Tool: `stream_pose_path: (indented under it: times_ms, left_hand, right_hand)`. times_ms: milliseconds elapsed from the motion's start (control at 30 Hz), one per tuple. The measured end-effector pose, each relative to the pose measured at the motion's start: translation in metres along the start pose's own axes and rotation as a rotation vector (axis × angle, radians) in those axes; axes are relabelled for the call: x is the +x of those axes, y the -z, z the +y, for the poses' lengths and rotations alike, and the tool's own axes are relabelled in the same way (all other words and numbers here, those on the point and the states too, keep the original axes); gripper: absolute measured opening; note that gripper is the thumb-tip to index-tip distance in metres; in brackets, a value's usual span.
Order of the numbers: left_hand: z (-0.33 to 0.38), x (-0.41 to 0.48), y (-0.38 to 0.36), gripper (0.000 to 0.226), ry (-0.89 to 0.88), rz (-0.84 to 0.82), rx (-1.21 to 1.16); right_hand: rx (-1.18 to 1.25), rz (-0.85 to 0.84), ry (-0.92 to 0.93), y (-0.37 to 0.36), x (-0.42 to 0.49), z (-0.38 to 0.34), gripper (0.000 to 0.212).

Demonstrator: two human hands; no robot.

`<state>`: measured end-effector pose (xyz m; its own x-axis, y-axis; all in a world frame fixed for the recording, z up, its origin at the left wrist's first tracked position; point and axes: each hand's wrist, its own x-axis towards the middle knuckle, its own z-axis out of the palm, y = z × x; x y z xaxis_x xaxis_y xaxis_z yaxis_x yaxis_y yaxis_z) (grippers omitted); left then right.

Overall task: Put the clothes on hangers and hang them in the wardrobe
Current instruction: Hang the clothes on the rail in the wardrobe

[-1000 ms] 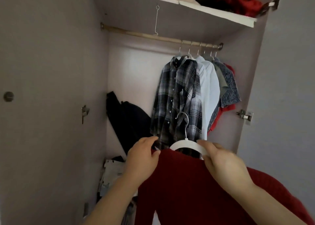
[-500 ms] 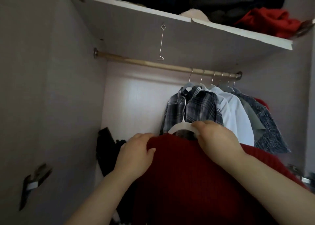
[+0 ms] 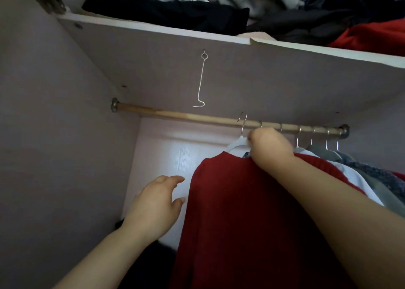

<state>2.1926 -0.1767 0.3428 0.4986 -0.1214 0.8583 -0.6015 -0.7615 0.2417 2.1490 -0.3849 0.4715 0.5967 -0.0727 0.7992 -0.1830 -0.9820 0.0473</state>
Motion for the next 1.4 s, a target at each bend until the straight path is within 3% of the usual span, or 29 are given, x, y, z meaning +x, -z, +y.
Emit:
stream_pose_path:
  times_ms: [300,533,900,1067,1200,1400]
  left_hand:
    - [-0.013,0.023,-0.043,0.048,-0.037,0.011,0.059]
    - [-0.021,0.035,-0.057,0.048,-0.05,0.029,0.097]
    - [-0.008,0.014,-0.059,0.048,0.001,-0.057,0.06]
    - [-0.006,-0.012,-0.041,0.049,0.051,-0.129,0.054]
    - [-0.013,-0.049,-0.026,0.051,0.121,-0.218,0.088]
    - [-0.04,-0.152,-0.005,0.054,0.231,-0.37,0.14]
  right_hand:
    - [0.142,0.047,-0.113,-0.05,0.078,0.008,0.036]
    - [0.12,0.041,-0.132,-0.074,0.091,0.011,0.028]
    - [-0.073,0.014,-0.041,-0.076,0.045,0.003,0.03]
    - [-0.137,0.059,0.159,-0.085,-0.01,-0.013,0.04]
    - [-0.058,-0.073,0.225,-0.096,-0.074,-0.036,0.043]
    - [0.163,-0.415,0.316,-0.125,-0.205,-0.07,0.051]
